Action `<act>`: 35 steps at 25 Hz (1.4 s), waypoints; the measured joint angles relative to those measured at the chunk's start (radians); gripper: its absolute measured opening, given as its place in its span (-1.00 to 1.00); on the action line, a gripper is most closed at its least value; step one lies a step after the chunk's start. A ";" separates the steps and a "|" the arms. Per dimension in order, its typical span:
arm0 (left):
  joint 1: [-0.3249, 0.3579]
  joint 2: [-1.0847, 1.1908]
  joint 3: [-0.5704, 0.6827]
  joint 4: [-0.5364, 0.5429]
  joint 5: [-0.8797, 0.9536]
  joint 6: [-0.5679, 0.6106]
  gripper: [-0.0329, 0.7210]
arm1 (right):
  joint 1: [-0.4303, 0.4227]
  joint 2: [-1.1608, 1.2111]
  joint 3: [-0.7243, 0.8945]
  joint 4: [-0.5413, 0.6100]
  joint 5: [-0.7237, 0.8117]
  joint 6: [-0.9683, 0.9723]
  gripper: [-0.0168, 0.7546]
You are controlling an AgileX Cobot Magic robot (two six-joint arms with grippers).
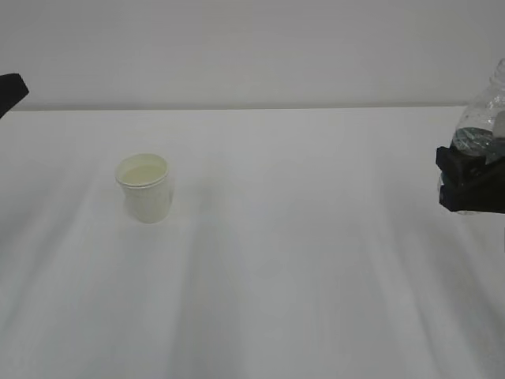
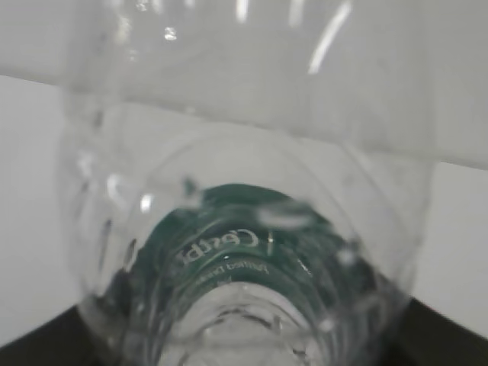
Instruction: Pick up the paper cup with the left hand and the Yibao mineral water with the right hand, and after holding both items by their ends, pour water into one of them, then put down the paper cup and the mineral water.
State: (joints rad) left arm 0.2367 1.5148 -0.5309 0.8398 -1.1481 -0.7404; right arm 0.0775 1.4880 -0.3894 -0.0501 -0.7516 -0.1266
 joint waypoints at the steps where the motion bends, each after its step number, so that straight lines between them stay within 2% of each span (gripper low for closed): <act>1: 0.000 0.000 0.000 0.002 0.000 0.000 0.33 | 0.000 0.014 0.000 0.008 -0.015 0.000 0.20; 8: 0.000 0.000 0.000 -0.003 0.000 0.000 0.33 | 0.000 0.122 -0.005 0.072 -0.151 0.000 0.20; 16: 0.000 0.000 0.000 -0.007 0.000 0.000 0.33 | 0.000 0.270 -0.007 0.084 -0.357 0.068 0.20; 35: 0.000 0.000 0.000 0.018 0.000 0.000 0.33 | 0.000 0.365 -0.016 0.093 -0.372 0.109 0.20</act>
State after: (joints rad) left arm 0.2367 1.5148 -0.5309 0.8582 -1.1481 -0.7404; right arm 0.0775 1.8530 -0.4050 0.0426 -1.1240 -0.0179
